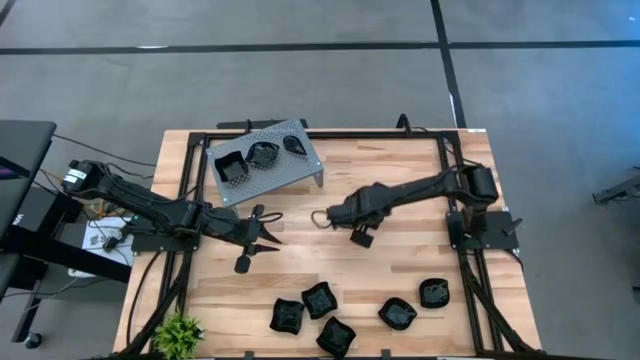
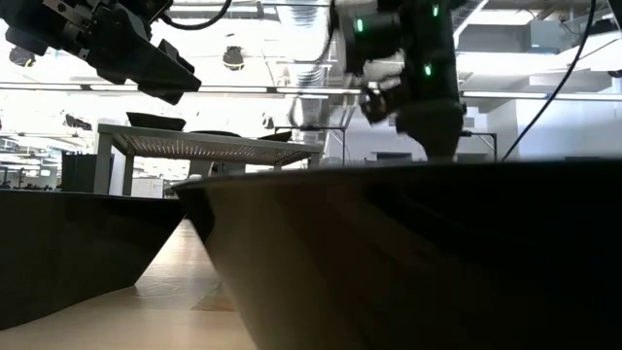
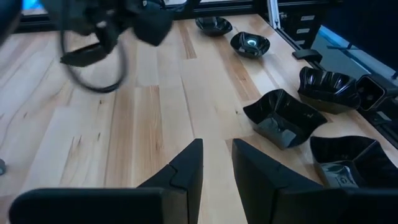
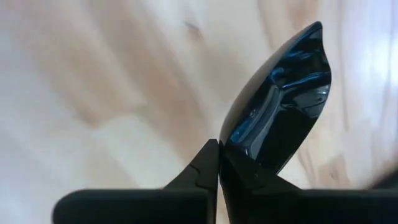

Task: Pick & Place Mini shaped plates
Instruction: Stack the black leaf shaped plate on top of the black leaf shaped plate on the shelf

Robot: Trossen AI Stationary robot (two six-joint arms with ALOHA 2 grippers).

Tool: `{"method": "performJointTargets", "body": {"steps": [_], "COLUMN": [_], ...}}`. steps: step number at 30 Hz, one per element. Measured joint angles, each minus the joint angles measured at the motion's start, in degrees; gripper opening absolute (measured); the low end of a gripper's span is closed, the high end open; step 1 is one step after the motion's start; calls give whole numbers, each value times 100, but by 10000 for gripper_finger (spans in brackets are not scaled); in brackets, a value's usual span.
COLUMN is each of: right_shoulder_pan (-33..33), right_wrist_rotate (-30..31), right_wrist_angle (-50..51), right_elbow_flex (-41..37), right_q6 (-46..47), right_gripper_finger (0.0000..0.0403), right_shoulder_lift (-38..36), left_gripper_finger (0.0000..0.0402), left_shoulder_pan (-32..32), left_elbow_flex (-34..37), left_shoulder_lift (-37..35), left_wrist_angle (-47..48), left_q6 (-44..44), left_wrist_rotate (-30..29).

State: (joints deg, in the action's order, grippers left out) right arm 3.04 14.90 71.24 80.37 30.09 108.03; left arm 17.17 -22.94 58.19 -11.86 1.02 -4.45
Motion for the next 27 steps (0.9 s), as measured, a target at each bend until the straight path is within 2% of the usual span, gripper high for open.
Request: {"method": "performJointTargets", "body": {"steps": [4, 7, 11, 14, 19, 23, 27], "right_shoulder_pan": [355, 527, 619, 545, 192, -101, -383], "right_wrist_rotate": [64, 429, 1013, 1352, 1333, 982, 911], "right_wrist_angle": [-263, -554, -1225, -2197, -4059, -4655, -5006], "right_elbow_flex": [416, 722, 1079, 1231, 1480, 1879, 2270], "right_q6": [-6, -215, -967, -1689, -2734, -4243, -5434], "right_gripper_finger": [2, 3, 5, 5, 3, 2, 1], "right_shoulder_lift": [0, 0, -2, -2, -2, -2, 279], "left_gripper_finger": [88, 88, 88, 88, 88, 88, 88], "left_shoulder_pan": [71, 171, 285, 323, 293, 293, 292], "left_elbow_flex": [0, -2, -2, -2, -4, -4, -4], "left_shoulder_lift": [0, -83, -503, -987, -1832, -2210, -2179], "left_wrist_angle": [-78, -139, -113, -90, -61, 186, 277], "left_q6": [0, 4, 17, 20, 90, 691, 817], "left_wrist_rotate": [0, 2, 1, 2, -232, -487, -758]}}
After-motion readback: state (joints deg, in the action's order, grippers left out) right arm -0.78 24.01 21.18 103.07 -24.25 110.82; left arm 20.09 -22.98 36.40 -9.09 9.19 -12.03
